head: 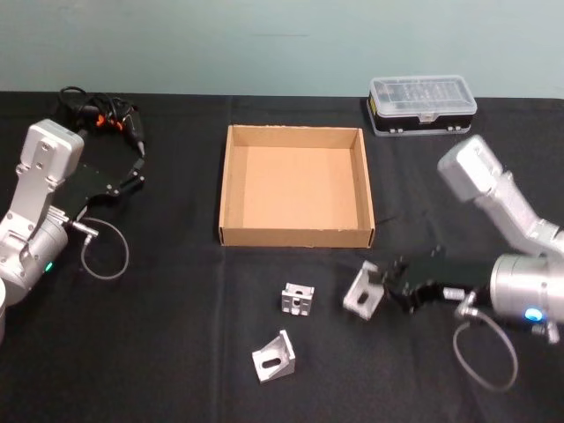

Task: Use one hand to pick up the angle iron from the table and place it into the box.

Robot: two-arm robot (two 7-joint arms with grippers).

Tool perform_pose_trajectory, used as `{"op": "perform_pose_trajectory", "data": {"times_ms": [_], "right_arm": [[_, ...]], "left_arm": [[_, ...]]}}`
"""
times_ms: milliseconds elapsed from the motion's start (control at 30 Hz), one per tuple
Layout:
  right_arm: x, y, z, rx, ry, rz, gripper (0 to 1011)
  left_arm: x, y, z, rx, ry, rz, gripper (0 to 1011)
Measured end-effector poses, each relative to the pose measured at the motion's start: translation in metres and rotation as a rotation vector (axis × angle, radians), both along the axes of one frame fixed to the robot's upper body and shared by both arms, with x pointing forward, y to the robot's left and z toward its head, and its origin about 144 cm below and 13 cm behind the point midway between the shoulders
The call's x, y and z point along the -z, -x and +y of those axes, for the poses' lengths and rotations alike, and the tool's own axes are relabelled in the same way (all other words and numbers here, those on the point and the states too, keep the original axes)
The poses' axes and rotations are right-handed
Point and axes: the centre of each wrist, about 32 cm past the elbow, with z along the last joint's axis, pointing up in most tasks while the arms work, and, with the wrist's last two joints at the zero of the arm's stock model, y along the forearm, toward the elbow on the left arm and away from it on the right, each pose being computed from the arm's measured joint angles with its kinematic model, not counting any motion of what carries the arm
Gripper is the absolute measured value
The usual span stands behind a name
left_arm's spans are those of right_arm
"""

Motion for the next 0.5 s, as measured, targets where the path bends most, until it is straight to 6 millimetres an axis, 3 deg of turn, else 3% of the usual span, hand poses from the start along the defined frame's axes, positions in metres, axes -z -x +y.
{"op": "perform_pose_trajectory", "data": {"times_ms": [200, 500], "right_arm": [[-0.021, -0.009, -0.003, 0.026, -0.029, -0.095, 75], [-0.046, -0.04, 0.007, 0.075, -0.033, -0.266, 75]], "left_arm": [[0.0, 0.0, 0.0, 0.0, 0.0, 0.0, 1000], [0.0, 0.0, 0.0, 0.0, 0.0, 0.0, 1000]]}}
